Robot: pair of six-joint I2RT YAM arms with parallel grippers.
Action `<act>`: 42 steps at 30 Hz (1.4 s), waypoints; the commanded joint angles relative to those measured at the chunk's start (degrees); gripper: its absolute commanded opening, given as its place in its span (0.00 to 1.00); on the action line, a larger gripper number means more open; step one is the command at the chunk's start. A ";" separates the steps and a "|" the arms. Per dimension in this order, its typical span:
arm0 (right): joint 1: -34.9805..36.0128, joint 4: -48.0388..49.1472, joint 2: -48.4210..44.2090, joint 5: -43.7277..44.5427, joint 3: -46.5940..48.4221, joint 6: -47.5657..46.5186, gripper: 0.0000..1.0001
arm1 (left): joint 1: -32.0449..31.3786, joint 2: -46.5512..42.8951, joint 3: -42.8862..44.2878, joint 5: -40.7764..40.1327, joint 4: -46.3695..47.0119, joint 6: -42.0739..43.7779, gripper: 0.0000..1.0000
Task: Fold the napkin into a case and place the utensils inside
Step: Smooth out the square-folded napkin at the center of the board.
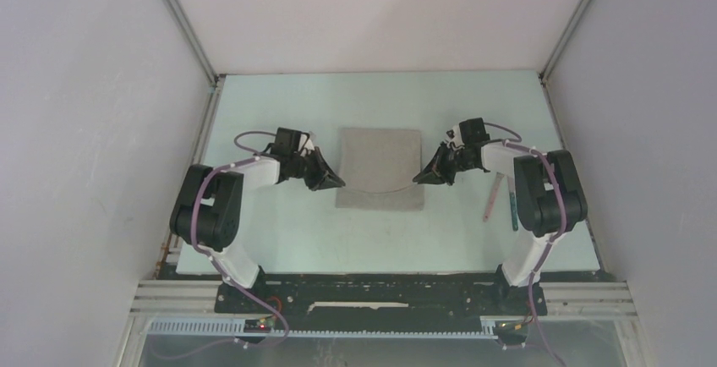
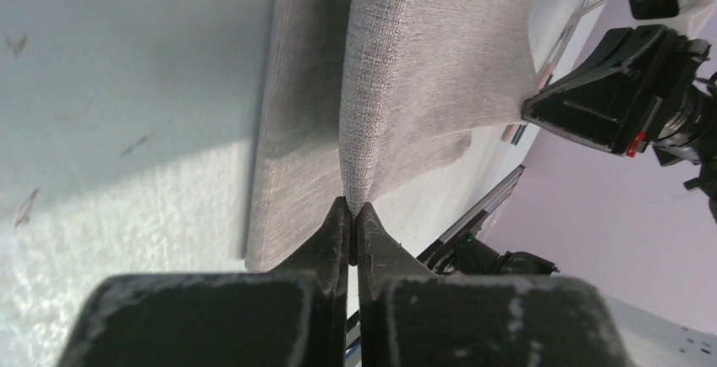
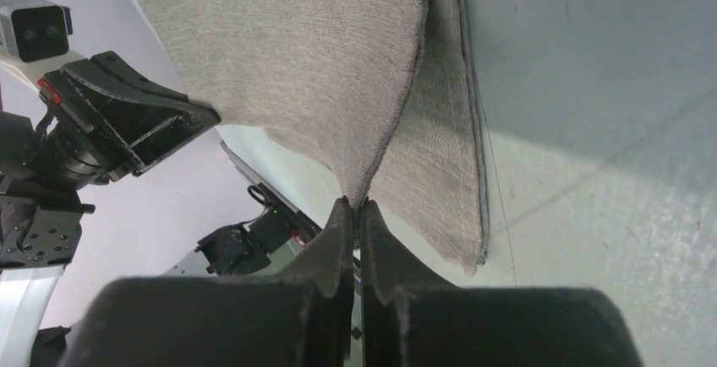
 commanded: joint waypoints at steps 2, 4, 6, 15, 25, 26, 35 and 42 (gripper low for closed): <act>0.97 3.85 -5.53 0.89 -3.69 -1.61 0.00 | 0.05 -6.91 -3.87 -0.48 -0.40 3.98 0.00; 1.43 3.71 -6.18 1.52 -4.91 -2.05 0.00 | 0.08 -7.63 -5.24 -0.96 -0.63 4.51 0.00; 1.80 4.79 -6.54 1.44 -6.50 -1.71 0.00 | 0.00 -7.83 -6.32 -0.99 -0.86 4.88 0.00; 2.98 8.06 -7.72 2.88 -12.32 -1.02 0.00 | -0.44 -7.54 -8.87 -2.15 -0.06 5.38 0.00; 1.92 8.74 -8.68 3.38 -14.71 -2.00 0.00 | -0.53 -7.66 -10.32 -2.35 0.54 5.46 0.00; 1.88 8.98 -8.29 3.25 -14.69 -2.04 0.00 | -0.53 -7.16 -10.21 -2.35 0.55 5.66 0.00; 1.77 10.14 -8.17 2.92 -15.84 -1.69 0.00 | -0.54 -7.87 -10.16 -2.46 0.39 5.09 0.00; 0.30 9.24 -10.03 2.80 -15.83 -1.97 0.00 | -0.59 -11.59 -10.85 -2.45 -0.40 4.58 0.00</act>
